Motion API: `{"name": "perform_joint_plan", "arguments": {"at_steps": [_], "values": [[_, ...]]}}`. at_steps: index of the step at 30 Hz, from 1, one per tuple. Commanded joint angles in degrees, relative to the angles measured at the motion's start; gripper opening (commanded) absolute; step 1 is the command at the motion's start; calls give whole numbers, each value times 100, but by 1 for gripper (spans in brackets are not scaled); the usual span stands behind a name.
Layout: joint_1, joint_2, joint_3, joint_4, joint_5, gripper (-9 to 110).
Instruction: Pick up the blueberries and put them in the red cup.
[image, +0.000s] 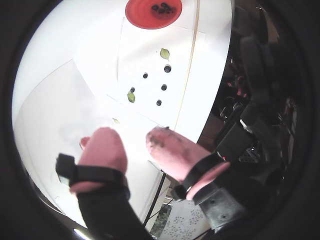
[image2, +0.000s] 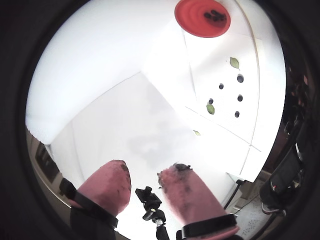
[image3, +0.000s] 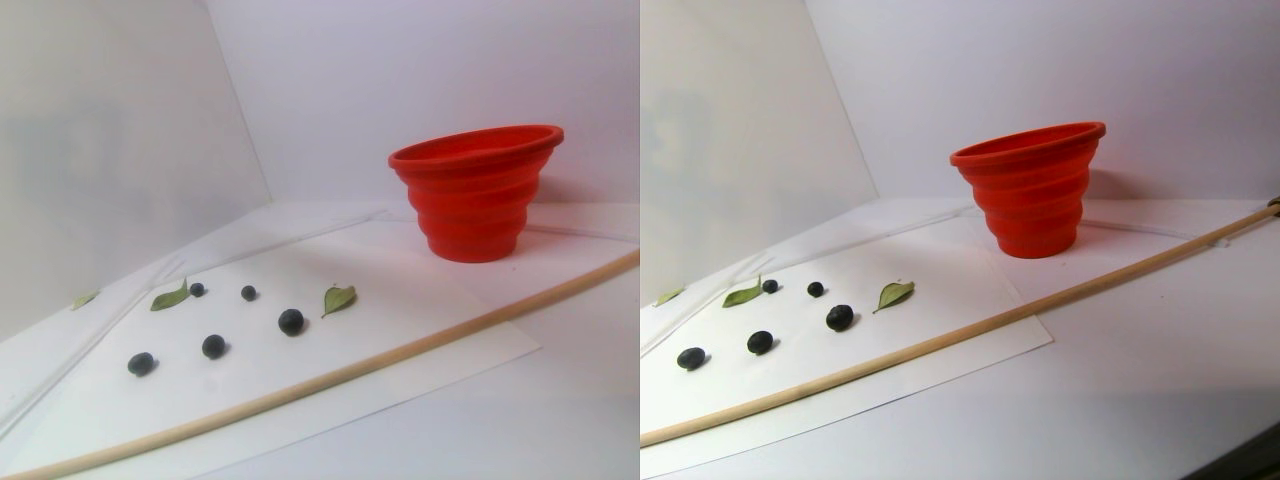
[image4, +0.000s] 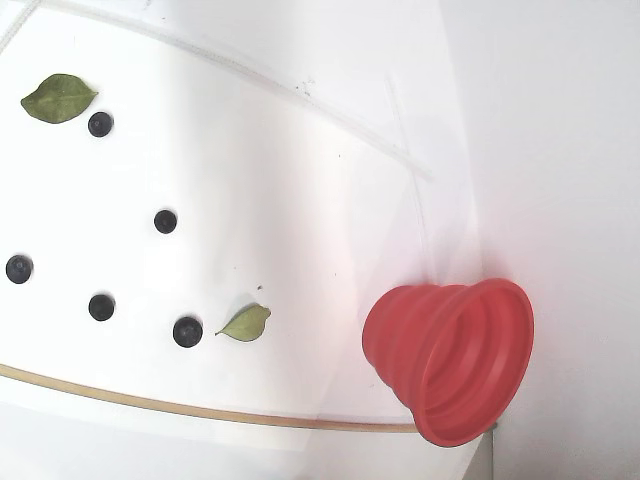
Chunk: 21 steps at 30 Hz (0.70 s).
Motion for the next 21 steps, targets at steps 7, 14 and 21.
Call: {"name": "perform_joint_plan", "arguments": {"at_steps": [7,14,21], "values": [[-316,-62,-255,-211,-369,11],[-369,-105,-255,-519,-809,11],[-747,-149,132,-642,-1714,12]]}}
